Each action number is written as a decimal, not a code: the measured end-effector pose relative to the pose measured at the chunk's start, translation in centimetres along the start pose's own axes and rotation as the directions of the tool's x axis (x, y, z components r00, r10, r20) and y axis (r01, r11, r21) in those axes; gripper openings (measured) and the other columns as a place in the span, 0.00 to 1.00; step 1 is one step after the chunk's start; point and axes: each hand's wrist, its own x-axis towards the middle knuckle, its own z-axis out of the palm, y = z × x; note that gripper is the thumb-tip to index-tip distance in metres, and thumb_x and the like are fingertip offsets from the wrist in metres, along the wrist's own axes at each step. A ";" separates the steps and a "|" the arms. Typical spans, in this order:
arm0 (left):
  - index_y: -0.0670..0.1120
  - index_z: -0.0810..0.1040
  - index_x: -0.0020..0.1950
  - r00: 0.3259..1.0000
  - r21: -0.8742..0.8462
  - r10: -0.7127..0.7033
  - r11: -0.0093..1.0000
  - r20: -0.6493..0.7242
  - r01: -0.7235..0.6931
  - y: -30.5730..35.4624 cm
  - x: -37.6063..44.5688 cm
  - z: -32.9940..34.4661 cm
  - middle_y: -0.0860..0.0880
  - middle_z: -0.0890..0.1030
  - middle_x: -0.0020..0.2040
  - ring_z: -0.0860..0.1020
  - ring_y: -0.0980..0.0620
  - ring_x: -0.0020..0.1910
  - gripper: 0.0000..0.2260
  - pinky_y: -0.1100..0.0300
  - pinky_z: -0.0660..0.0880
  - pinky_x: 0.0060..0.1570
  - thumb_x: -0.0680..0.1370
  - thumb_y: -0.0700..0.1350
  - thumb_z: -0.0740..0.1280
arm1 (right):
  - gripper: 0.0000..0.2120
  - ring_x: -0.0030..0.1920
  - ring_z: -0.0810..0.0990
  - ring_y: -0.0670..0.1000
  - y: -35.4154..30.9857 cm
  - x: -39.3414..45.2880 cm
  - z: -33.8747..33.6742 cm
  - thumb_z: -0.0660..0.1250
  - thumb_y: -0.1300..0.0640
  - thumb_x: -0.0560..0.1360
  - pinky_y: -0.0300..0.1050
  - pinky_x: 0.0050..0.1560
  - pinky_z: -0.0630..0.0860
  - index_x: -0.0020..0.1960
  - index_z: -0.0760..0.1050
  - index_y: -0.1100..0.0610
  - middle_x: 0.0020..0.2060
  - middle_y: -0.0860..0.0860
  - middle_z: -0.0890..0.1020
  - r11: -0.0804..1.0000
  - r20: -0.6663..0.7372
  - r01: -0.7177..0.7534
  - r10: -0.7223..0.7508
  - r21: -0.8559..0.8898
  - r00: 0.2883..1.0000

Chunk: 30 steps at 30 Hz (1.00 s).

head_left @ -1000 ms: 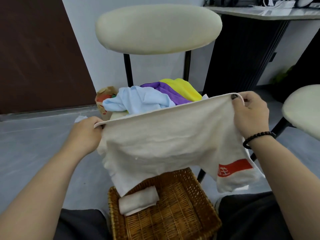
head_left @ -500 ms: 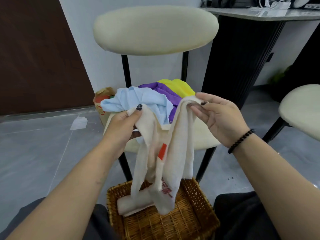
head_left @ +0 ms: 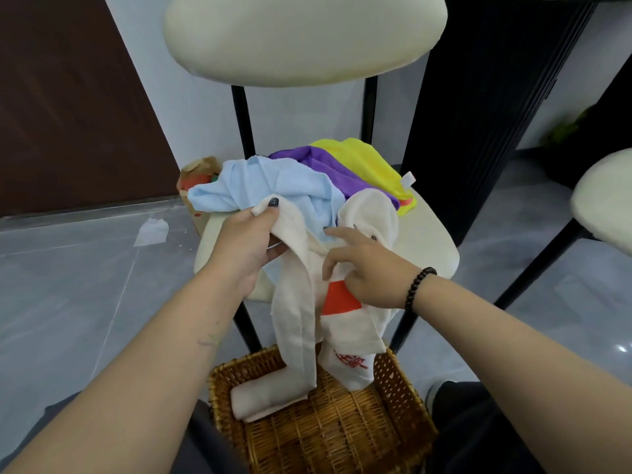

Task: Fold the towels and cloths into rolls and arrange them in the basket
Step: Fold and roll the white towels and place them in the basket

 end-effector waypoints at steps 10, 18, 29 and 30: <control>0.46 0.78 0.49 1.000 -0.021 -0.027 0.999 0.000 0.027 -0.2 0.3 -0.8 0.48 0.83 0.48 0.82 0.49 0.49 0.05 0.54 0.79 0.48 0.82 0.44 0.63 | 0.21 0.74 0.41 0.58 2.0 -1.1 0.3 0.69 0.57 0.72 0.59 0.73 0.37 0.58 0.71 0.37 0.76 0.44 0.43 0.942 0.271 0.144 -0.061 -0.302 0.961; 0.46 0.81 0.51 0.998 -0.013 -0.015 1.000 0.058 0.016 -0.1 -0.6 -1.0 0.48 0.85 0.49 0.83 0.50 0.49 0.05 0.54 0.80 0.50 0.80 0.44 0.65 | 0.16 0.76 0.45 0.54 1.1 -1.3 -1.0 0.63 0.42 0.77 0.53 0.75 0.45 0.43 0.83 0.51 0.75 0.47 0.59 0.994 -0.022 -0.019 0.017 -0.104 1.000; 0.44 0.81 0.51 0.972 -0.009 0.059 0.998 0.226 -0.058 0.1 -2.5 -0.5 0.48 0.85 0.46 0.82 0.54 0.43 0.05 0.62 0.80 0.40 0.79 0.40 0.66 | 0.16 0.29 0.64 0.45 -2.5 -3.8 -3.4 0.66 0.57 0.73 0.41 0.31 0.64 0.32 0.69 0.64 0.26 0.49 0.67 0.879 -0.412 0.148 0.060 0.454 0.909; 0.44 0.81 0.52 0.962 -0.005 0.060 0.998 0.266 -0.061 0.0 -2.9 -0.3 0.47 0.85 0.47 0.82 0.53 0.44 0.05 0.62 0.80 0.41 0.78 0.39 0.66 | 0.12 0.30 0.66 0.48 -2.6 -3.9 -3.4 0.67 0.59 0.74 0.42 0.33 0.65 0.35 0.72 0.64 0.26 0.51 0.69 0.837 -0.393 0.132 0.105 0.531 0.914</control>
